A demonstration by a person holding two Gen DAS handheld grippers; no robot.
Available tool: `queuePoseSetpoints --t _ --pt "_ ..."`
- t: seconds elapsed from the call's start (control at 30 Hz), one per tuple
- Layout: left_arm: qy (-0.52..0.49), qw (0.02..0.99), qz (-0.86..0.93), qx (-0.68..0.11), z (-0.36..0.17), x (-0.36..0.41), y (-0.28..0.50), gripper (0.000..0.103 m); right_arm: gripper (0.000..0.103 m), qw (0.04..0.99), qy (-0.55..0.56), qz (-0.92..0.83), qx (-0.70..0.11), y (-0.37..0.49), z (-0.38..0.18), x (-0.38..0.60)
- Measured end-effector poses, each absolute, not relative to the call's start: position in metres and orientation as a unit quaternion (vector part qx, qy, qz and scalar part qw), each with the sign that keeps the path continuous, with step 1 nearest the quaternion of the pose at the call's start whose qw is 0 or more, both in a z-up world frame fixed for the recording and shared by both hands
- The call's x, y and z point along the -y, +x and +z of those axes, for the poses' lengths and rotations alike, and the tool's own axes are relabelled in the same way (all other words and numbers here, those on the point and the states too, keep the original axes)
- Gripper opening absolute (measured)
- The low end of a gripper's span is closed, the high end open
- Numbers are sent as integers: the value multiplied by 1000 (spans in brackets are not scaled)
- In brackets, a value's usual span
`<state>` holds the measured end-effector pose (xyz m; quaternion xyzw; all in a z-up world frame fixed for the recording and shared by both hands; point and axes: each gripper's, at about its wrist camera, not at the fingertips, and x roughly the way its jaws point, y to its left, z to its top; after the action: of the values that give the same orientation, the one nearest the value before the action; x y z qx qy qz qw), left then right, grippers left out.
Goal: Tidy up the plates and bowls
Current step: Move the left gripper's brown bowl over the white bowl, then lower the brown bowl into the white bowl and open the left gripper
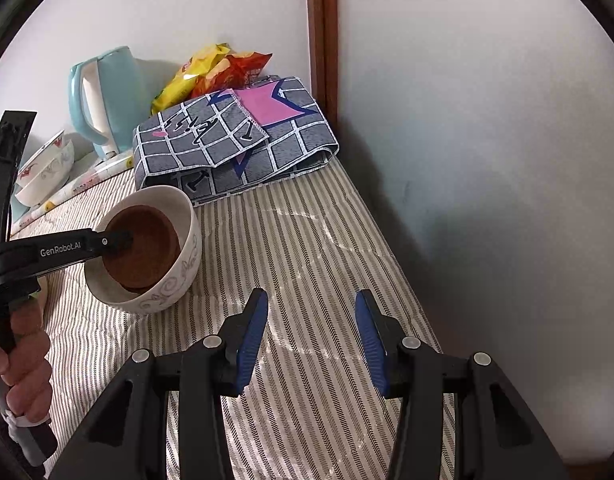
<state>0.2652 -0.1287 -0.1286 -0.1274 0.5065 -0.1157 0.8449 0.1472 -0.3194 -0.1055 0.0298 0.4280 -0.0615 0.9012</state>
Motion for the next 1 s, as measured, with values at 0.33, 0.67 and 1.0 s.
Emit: queuePoseSetpoints --t 0.33,0.67,1.0 --pt "-117 845 -117 -509 -128 129 261 14 45 900 31 -54 -432 147 -107 313" --pt "-124 844 -128 -507 -119 125 254 22 45 902 31 -47 -427 144 -100 308" --pt "-128 854 -125 -489 -97 112 244 22 45 907 36 -38 -418 147 -86 300"
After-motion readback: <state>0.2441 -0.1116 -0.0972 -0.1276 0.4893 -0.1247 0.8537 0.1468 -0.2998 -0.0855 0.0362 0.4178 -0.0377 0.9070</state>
